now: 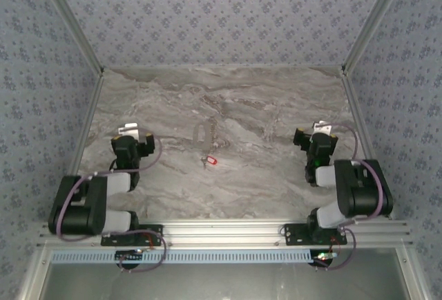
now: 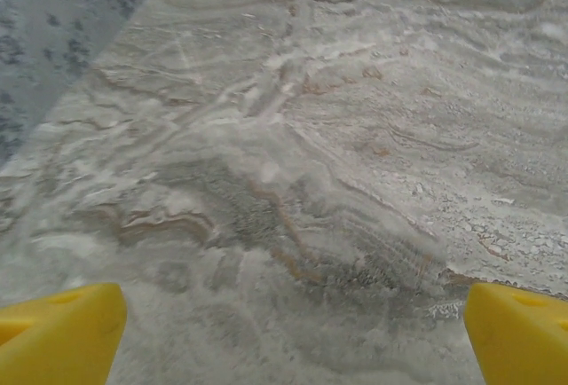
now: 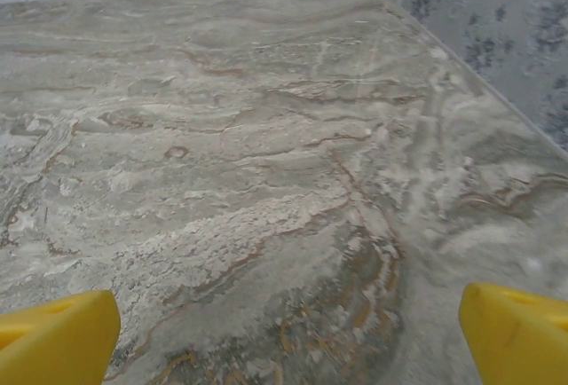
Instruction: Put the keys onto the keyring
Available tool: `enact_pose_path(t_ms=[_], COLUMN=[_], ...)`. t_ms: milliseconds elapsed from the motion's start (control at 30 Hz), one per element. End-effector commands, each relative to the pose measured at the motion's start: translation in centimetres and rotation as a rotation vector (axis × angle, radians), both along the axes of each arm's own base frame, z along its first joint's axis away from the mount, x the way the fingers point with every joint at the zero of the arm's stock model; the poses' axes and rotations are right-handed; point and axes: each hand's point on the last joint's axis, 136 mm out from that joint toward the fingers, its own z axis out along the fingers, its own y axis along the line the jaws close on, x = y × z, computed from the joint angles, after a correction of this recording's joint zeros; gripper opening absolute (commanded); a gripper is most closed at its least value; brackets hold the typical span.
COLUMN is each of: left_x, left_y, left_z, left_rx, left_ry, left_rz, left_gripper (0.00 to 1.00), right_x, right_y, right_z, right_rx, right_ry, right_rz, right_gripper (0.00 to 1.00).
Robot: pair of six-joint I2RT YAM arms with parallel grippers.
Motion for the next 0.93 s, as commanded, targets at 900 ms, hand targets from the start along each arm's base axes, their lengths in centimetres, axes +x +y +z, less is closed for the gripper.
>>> enact_pose_path(t_ms=[900], left_x=[4.8], left_y=[-0.3], left_z=[1.2], left_rx=[-0.074], left_ry=[-0.036], left_rz=[-0.088], left_gripper=[0.98], right_x=[2.9], right_y=[2.4], right_z=[1.3], right_rx=[0.036], right_ry=[-0.009], right_rz=[0.172], right_gripper=[1.0])
